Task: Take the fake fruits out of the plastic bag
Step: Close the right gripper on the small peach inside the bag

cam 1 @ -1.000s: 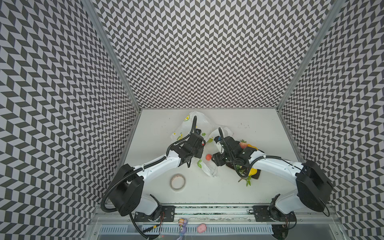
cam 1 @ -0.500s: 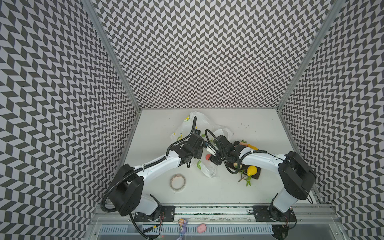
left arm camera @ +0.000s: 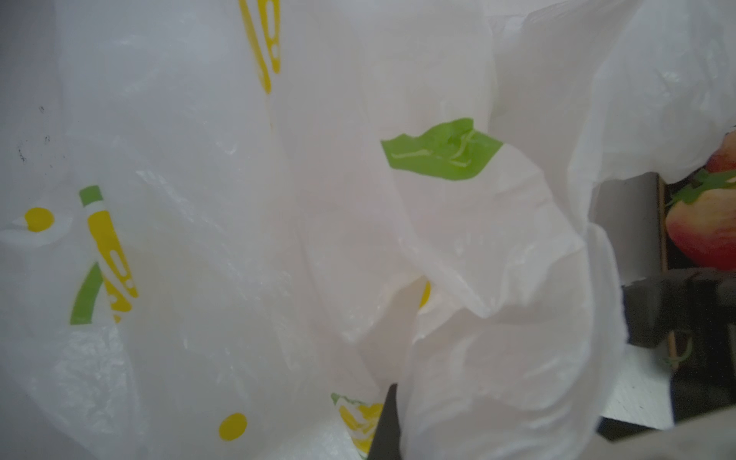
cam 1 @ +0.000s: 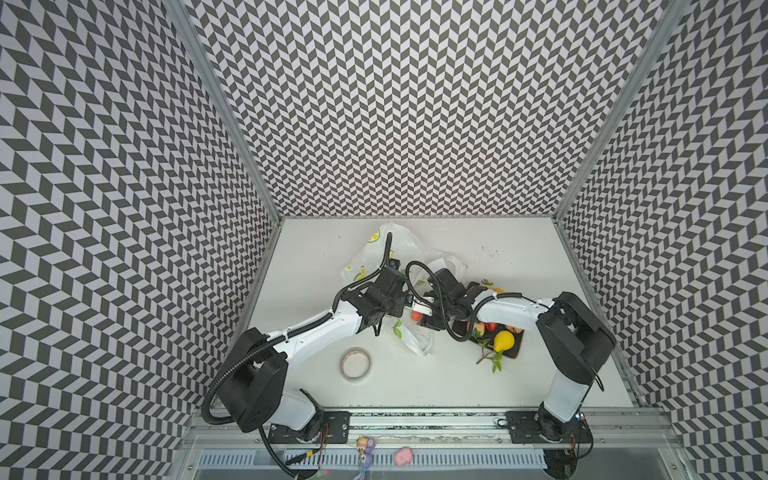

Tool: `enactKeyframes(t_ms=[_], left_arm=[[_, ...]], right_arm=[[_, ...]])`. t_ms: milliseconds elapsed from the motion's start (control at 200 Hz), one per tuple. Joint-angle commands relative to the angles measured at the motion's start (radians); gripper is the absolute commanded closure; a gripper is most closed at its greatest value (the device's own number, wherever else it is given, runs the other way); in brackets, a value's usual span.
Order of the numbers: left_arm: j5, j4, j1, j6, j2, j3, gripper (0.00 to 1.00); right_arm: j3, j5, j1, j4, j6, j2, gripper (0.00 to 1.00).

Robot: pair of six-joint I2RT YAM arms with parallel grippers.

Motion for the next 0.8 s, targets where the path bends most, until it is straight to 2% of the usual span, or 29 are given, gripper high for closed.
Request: enactKeyframes(t_ms=[0,135,265,466,566,796], left_arm=[[-0.021,-0.015,-0.001,-0.025,-0.017,-0.004,1.00],[-0.023,-0.017,-0.001,-0.025,-0.017,-0.003,1.00],[-0.041,-0.026,-0.001,-0.027,-0.018,0.003,1.00],[-0.043,-0.028,-0.001,-0.026,-0.019,0.006,1.00],[-0.040,-0.030,-0.001,-0.024,-0.018,0.009,1.00],[-0.041,-0.030,-0.001,-0.021,-0.016,0.011,1.00]], right_arm=[[0.028,-0.041,0.003,0.053,-0.045,0.032,0.40],[0.042,-0.052,0.002,0.055,-0.040,0.059,0.43],[0.043,-0.055,0.002,0.054,-0.036,0.078,0.50],[0.022,-0.056,0.002,0.080,-0.028,0.080,0.52],[0.021,-0.054,0.002,0.084,-0.025,0.080,0.60],[0.011,-0.074,0.002,0.088,-0.019,0.054,0.68]])
